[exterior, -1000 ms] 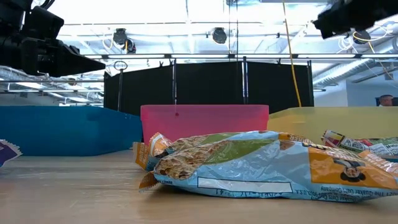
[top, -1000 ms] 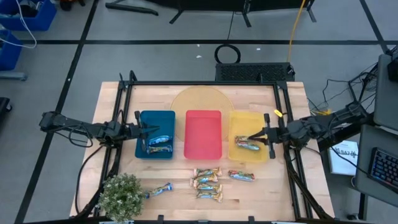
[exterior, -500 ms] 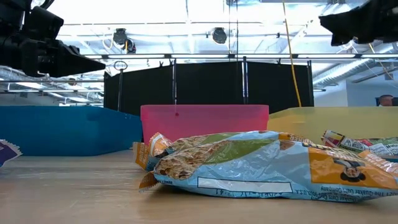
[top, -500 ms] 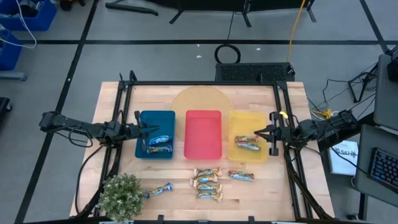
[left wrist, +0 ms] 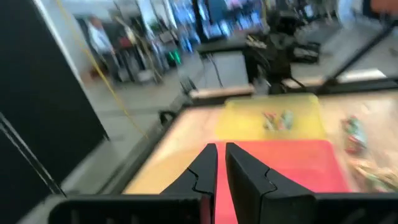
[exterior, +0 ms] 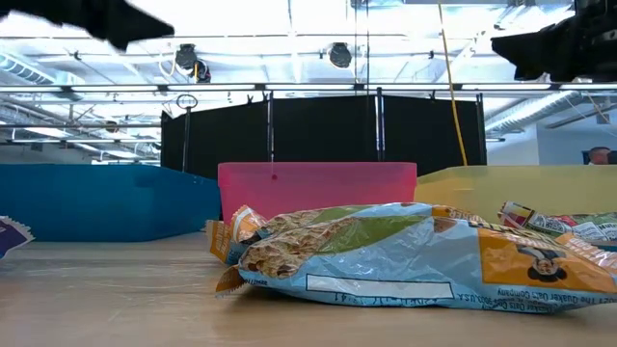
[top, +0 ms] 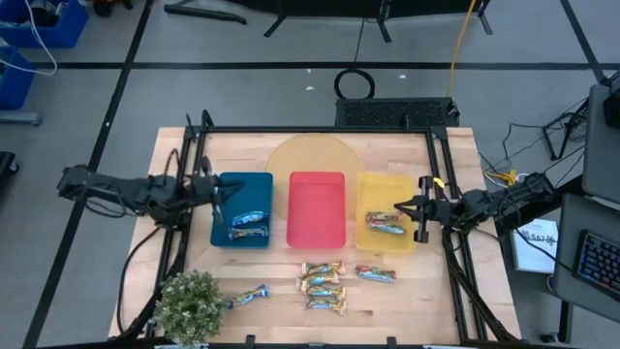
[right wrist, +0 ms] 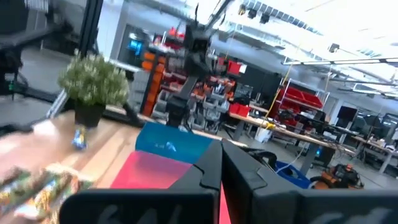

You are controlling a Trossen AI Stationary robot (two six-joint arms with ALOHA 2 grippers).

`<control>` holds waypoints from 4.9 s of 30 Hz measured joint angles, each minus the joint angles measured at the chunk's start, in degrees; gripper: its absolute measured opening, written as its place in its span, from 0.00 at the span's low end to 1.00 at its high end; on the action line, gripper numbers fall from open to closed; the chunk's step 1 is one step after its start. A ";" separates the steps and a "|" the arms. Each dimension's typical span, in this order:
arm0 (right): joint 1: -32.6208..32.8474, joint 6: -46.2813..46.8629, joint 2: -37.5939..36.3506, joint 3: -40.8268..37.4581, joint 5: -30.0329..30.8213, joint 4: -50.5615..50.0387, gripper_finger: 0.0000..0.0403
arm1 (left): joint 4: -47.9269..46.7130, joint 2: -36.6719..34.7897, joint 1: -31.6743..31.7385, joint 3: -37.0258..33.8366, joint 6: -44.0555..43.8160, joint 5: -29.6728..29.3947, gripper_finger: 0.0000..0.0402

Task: Pick and place Granola Bars by type
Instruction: Put the blue granola bar into the blue bin, then put the green granola bar into yellow bin

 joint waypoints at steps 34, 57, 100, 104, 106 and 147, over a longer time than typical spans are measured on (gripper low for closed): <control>0.02 2.06 0.04 -0.22 -0.24 -0.49 0.00 | -52.80 76.96 -26.19 54.50 -58.74 28.12 0.80; 0.02 -0.40 0.04 -0.22 -0.26 0.08 0.00 | -38.88 78.94 -25.15 40.50 -55.88 30.38 0.72; 0.04 -1.82 0.04 -0.22 -0.26 0.39 0.00 | -59.35 26.91 -19.60 34.24 -43.11 -9.13 0.02; 0.04 -2.89 0.03 -0.23 -0.26 0.39 0.00 | -64.01 23.90 -11.28 31.18 -47.07 -5.25 0.04; 0.04 -2.96 0.04 -0.22 -0.26 0.41 0.00 | -62.87 24.05 -6.09 29.87 -45.61 -1.23 0.03; 0.03 -3.96 0.48 -0.24 -0.17 -0.24 0.00 | -47.12 48.58 15.23 26.32 -13.16 27.29 0.47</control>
